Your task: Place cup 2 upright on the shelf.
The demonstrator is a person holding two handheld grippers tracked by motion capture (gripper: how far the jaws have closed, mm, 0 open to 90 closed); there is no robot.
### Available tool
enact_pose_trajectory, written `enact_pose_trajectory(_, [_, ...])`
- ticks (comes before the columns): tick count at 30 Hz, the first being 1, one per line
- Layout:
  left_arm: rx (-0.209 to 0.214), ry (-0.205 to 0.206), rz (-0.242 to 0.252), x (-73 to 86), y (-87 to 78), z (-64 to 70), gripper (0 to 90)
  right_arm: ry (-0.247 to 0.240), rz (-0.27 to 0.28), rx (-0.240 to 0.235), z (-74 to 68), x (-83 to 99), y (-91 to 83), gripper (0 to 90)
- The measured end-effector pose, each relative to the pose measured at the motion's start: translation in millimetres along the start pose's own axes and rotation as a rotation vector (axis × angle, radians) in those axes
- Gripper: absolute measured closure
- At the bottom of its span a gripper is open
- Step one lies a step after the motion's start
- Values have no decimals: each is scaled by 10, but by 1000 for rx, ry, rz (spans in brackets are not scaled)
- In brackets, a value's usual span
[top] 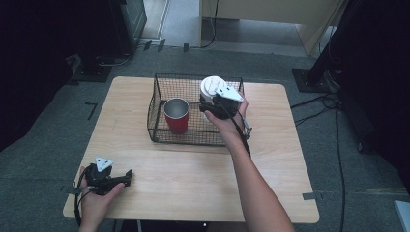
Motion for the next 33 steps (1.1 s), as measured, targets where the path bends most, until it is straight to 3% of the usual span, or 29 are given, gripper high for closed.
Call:
enact_pose_trajectory(3, [-1,1,0,0,0,-1,1,4,-26,-12,-10,18,32,162])
enact_pose_trajectory(4, [0,0,0,0,0,0,1,25,-56,-25,-16,46,62,162])
enact_pose_trajectory(7, [1,1,0,0,0,1,1,45,-79,-37,-28,77,83,161])
enact_pose_trajectory(19, [1,1,1,0,0,1,2,34,-173,-40,-30,243,124,160])
enact_pose_trajectory(28, [1,1,1,0,0,1,2,61,-180,-44,7,290,73,158])
enact_pose_trajectory(30, [1,1,1,0,0,1,1,65,-179,-40,11,297,56,137])
enact_pose_trajectory(31, [1,1,1,0,0,2,1,64,-180,-35,10,293,36,71])
enact_pose_trajectory(33, [1,1,1,0,0,2,1,76,-181,-53,7,281,18,31])
Point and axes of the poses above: each handheld gripper's, and its own axes: y roughly forward along the jaws, x roughly out of its underside, z roughly to its right, the point moved 4 cm from there along y, roughly forward along the jaws, and after that the axes turned 13 degrees about -x, right-handed, at the moved point
